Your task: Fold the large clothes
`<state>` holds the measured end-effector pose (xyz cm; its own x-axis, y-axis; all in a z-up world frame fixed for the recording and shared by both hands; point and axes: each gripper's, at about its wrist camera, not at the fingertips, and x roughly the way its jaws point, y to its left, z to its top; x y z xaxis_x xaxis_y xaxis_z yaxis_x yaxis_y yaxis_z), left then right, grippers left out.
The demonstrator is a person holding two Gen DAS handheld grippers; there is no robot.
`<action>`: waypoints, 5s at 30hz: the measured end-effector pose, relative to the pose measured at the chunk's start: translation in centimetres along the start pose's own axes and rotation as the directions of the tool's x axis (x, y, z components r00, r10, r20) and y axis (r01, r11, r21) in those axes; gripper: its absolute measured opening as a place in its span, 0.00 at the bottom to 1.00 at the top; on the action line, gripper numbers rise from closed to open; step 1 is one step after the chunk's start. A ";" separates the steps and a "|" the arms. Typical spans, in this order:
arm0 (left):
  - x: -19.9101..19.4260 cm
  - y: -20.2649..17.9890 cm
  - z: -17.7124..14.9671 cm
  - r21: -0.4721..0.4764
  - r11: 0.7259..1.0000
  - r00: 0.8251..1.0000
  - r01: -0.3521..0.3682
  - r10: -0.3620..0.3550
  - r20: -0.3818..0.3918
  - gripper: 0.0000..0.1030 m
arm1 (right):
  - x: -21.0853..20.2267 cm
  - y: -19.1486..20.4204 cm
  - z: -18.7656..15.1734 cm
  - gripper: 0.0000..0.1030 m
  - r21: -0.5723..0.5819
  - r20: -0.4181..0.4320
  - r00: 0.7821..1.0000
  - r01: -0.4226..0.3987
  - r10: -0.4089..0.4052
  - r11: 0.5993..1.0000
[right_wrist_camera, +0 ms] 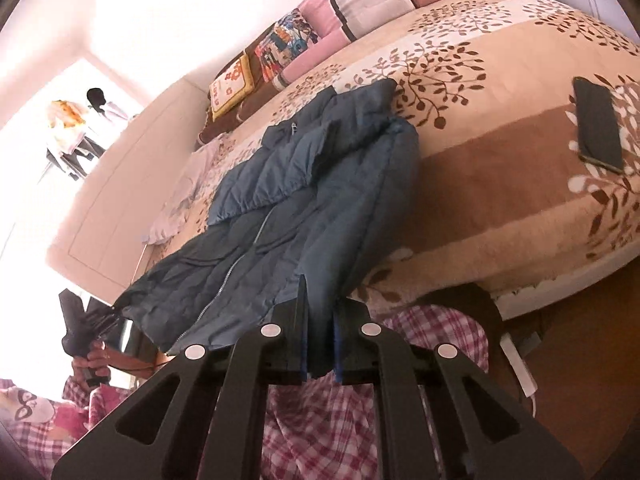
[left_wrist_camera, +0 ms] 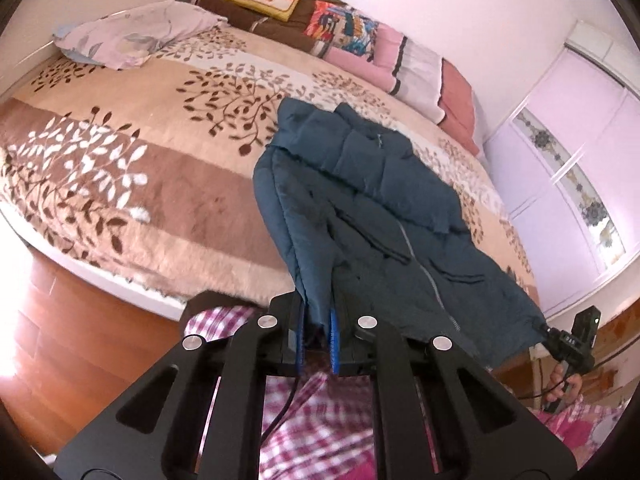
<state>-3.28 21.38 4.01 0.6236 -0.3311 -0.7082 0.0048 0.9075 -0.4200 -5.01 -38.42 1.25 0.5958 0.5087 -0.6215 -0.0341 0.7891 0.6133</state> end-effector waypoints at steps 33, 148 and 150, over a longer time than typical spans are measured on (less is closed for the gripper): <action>4.5 -3.1 16.9 0.019 0.998 0.994 0.062 -0.064 0.089 0.09 | 4.1 3.1 17.0 0.10 0.029 0.079 0.993 -0.091 0.088 0.995; 28.7 4.6 11.7 -0.641 0.765 0.993 0.063 -0.113 -0.038 0.84 | 23.7 -10.3 16.0 0.67 0.505 -0.048 0.999 0.033 -0.010 0.862; 28.8 4.6 11.9 -0.646 0.761 0.994 0.061 -0.107 -0.031 0.62 | 24.4 -10.7 16.0 0.46 0.540 -0.050 0.998 0.049 -0.027 0.840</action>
<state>23.97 19.09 -11.57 0.5947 -0.4338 -0.6769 -0.4629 0.5036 -0.7294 22.71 -39.98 -12.65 0.5557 0.5041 -0.6611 0.4341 0.5022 0.7479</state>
